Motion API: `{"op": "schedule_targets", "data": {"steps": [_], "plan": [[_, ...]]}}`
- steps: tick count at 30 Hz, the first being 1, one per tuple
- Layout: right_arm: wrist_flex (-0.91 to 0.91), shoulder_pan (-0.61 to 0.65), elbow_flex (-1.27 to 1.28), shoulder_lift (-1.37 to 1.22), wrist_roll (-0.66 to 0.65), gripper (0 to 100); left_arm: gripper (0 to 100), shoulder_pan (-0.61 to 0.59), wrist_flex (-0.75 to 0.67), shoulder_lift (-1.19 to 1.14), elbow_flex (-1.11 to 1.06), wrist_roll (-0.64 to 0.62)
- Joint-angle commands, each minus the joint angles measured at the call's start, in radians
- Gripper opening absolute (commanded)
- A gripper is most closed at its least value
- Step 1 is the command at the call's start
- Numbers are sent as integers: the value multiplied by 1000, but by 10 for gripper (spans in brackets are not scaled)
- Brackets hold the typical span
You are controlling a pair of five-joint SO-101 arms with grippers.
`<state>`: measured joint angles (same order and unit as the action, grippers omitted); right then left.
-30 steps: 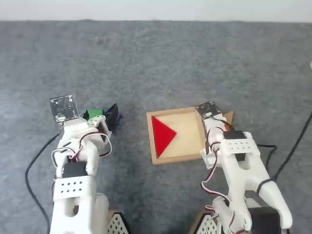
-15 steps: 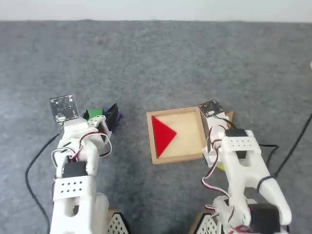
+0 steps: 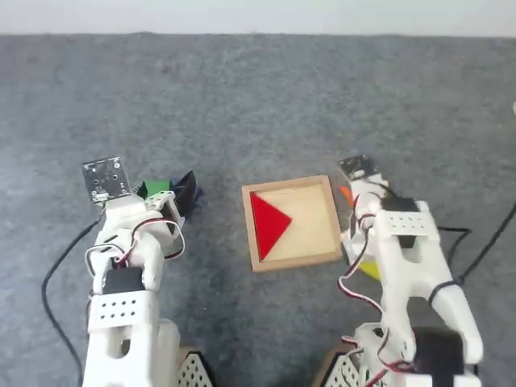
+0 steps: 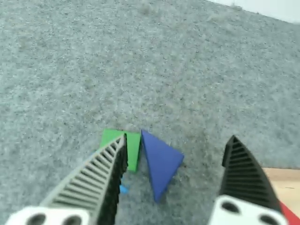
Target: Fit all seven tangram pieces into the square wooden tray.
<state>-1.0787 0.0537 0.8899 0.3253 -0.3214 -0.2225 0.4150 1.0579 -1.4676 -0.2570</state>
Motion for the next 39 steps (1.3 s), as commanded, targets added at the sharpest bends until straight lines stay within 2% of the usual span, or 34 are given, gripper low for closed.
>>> {"op": "schedule_targets", "data": {"steps": [1, 6, 13, 22, 29, 34, 39], "plan": [[-79, -35, -120, 79, -35, 90, 313, -6, 2, 25, 5, -9], [-117, -24, -206, 101, -58, 90, 313, -6, 2, 25, 5, -9], [-139, 134, -368, 36, -264, 90, 313, -6, 2, 25, 5, -9], [-225, 300, -744, -303, -529, 90, 313, -3, 2, 25, 5, -9], [-228, 380, -962, -570, -620, 90, 313, -3, 2, 25, 5, 3], [-234, 420, -1022, -700, -715, 90, 313, -3, 2, 25, 5, 9], [-239, 440, -1002, -720, -793, 90, 313, -2, 2, 25, 5, 9]]}}
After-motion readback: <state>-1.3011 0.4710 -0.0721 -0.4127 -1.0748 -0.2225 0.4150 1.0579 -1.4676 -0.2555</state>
